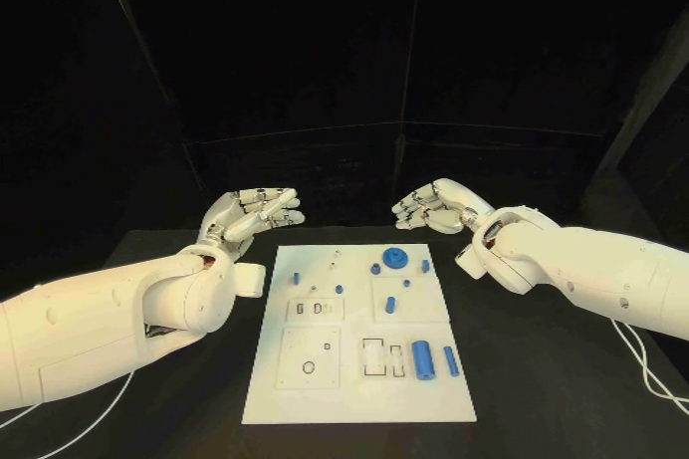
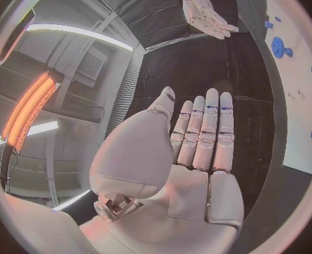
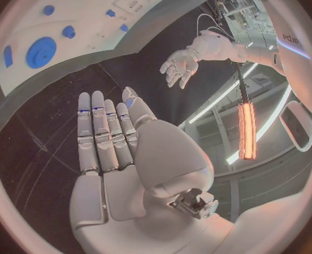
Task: Assemble the parts on the task board
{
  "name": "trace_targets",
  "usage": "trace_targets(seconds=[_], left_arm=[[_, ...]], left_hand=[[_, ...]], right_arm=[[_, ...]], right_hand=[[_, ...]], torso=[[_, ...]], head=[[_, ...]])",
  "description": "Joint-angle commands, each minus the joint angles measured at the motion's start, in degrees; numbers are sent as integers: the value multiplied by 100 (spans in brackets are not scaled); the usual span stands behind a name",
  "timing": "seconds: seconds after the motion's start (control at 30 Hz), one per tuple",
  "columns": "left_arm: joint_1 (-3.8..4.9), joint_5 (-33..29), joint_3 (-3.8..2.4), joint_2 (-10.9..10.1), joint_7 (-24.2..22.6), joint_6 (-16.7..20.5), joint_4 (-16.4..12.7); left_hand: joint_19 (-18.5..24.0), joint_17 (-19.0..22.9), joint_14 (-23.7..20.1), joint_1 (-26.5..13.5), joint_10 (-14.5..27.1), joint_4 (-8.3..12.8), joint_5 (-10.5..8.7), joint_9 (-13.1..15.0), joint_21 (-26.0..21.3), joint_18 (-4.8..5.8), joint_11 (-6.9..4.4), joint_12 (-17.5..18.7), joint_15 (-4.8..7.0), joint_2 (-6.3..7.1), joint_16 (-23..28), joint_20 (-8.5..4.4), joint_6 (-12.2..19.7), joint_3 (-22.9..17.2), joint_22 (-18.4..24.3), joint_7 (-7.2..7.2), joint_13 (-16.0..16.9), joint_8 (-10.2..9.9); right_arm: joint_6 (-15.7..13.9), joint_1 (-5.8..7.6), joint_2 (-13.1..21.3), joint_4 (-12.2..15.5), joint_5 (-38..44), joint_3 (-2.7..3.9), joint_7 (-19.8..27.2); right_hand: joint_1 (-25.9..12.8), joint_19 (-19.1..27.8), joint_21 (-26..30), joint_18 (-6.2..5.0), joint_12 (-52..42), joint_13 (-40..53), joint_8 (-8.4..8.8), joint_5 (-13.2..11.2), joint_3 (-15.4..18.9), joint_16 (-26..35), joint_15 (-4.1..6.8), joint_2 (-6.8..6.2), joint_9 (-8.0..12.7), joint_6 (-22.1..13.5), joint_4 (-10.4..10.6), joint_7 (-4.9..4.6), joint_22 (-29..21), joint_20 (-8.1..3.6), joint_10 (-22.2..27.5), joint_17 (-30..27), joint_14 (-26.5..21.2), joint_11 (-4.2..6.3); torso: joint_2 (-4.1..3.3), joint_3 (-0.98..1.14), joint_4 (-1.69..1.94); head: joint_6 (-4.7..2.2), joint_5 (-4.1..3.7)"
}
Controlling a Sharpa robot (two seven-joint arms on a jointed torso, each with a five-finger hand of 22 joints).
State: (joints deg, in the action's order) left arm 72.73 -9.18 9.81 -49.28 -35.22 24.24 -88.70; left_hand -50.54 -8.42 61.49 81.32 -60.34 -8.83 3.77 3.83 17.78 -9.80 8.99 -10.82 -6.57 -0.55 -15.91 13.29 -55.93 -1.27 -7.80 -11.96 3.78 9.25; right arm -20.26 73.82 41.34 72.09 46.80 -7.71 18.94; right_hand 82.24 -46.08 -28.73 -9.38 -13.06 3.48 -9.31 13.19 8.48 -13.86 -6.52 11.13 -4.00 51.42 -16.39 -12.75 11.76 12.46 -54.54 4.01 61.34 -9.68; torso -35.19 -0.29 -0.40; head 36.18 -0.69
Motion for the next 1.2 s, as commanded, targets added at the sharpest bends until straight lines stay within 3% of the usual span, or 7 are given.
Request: trace_targets(seconds=[0.03, 0.13, 0.47, 0.7, 1.2], left_arm=[[72, 114, -5, -107, -19, -227, -220], [151, 118, -4, -223, 6, -251, -447], [224, 121, -4, -300, 58, -339, -691], [230, 121, -4, -262, 87, -399, -716], [230, 121, -4, -233, 125, -493, -678]], left_hand=[[-61, -20, 74, 25, -73, 50, -15, -9, -15, -80, -15, 60, 6, -18, 48, -9, -58, 3, 17, 0, 2, -46], [-78, -27, 91, 16, -96, 57, -16, -11, -25, -78, -15, 92, 8, -17, 74, -13, -73, 10, 26, 0, 1, -69], [-89, -33, 99, 4, -109, 64, -17, -13, -41, -76, -10, 135, 6, -19, 110, -14, -81, 18, 39, -7, -2, -100], [-98, -41, 108, -22, -121, 67, -16, -14, -62, -74, -1, 182, 0, -16, 150, -12, -86, 35, 55, -21, -2, -135], [-102, -47, 110, -41, -124, 69, -16, -15, -79, -72, 9, 217, -7, -17, 181, -8, -84, 47, 68, -34, -1, -162]], right_arm=[[99, 50, -20, 48, 1830, 59, -712], [333, 99, -57, 132, 2833, 107, -1229], [749, 151, -232, 329, 4681, 144, -2032], [847, 155, -366, 298, 4952, 149, -2165], [929, 156, -595, 116, 5038, 154, -2198]], right_hand=[[262, -571, -1082, -105, 320, 1, 16, -34, -137, -187, 392, -182, 8, 604, -45, 177, 575, -398, -853, 164, 1281, 267], [177, -497, -1692, -98, 591, 3, 117, -26, -126, -269, 468, -243, 24, 683, -31, 205, 956, -497, -1043, 322, 1675, 319], [-66, -798, -2249, -120, 877, 15, 285, -57, -6, -721, 588, -310, 22, 673, -18, 245, 1236, -573, -1114, 766, 2358, 358], [-121, -950, -2626, -125, 939, 18, 425, 27, 6, -1425, 602, -295, 17, 662, -23, 263, 1429, -612, -1044, 1320, 2472, 364], [-168, -1000, -3128, -97, 939, 15, 551, 93, -107, -2318, 581, -263, 20, 594, -19, 244, 1813, -570, -866, 1993, 2383, 337]], torso=[[-176, 27, 26], [-283, 23, 31], [-534, 29, 47], [-639, 28, 50], [-751, 33, 81]], head=[[-39, 20], [-28, 11], [-78, -46], [-105, -62], [-106, -75]])
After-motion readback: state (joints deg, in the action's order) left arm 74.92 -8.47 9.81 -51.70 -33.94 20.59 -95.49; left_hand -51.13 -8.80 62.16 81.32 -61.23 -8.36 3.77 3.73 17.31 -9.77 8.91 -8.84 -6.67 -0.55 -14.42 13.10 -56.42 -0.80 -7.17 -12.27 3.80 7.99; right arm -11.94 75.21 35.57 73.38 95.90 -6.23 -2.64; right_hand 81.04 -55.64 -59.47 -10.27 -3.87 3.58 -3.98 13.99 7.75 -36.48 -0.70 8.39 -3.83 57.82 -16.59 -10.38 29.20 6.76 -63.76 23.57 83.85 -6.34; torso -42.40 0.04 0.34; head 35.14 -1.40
